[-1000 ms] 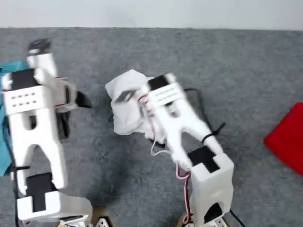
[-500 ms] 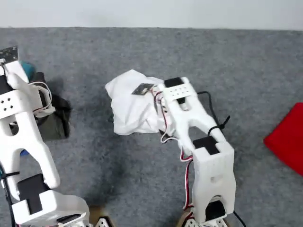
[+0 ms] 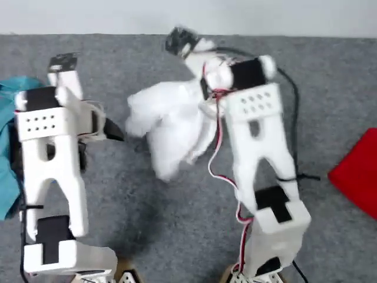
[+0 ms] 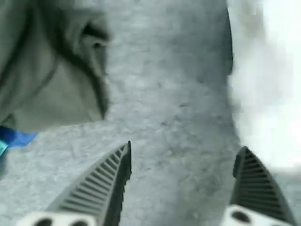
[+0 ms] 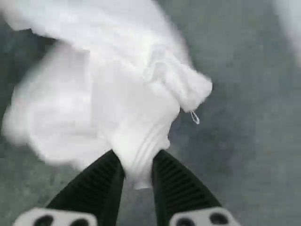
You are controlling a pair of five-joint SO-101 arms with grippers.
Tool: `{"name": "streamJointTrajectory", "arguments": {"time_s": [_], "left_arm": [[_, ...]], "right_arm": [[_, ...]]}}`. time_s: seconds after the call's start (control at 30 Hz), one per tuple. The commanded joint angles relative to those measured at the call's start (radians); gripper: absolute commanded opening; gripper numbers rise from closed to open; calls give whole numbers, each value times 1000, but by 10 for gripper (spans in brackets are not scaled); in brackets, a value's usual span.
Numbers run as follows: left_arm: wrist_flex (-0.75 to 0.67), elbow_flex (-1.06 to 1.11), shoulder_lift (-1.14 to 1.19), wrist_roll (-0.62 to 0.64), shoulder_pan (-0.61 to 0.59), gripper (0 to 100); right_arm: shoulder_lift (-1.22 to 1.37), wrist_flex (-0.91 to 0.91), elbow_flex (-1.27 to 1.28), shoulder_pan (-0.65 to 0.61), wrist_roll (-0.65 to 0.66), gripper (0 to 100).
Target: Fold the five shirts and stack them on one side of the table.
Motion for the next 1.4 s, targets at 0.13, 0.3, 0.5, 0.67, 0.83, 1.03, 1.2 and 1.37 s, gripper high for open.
{"name": "streamJointTrajectory", "arguments": {"time_s": [0.13,0.3,0.5,0.67,0.83,1.03,1.2,1.37], "left_arm": [[31,-2,-218,-8,316,334],[31,-2,-299,29,499,334],[31,-2,-244,77,443,334],[31,-2,-210,77,364,334],[31,-2,-210,77,331,334],[-68,8,-186,120,364,335],[-253,8,-21,221,365,335],[-318,-50,166,209,397,334]], "right_arm": [[-243,38,-195,12,8,9],[-275,41,-112,13,3,21],[-352,39,78,-7,-77,209],[-383,38,77,-7,-97,234],[-397,38,66,117,-97,214],[-308,36,212,352,-97,214],[-265,38,399,360,-97,214],[-259,22,620,246,-87,214]]}}
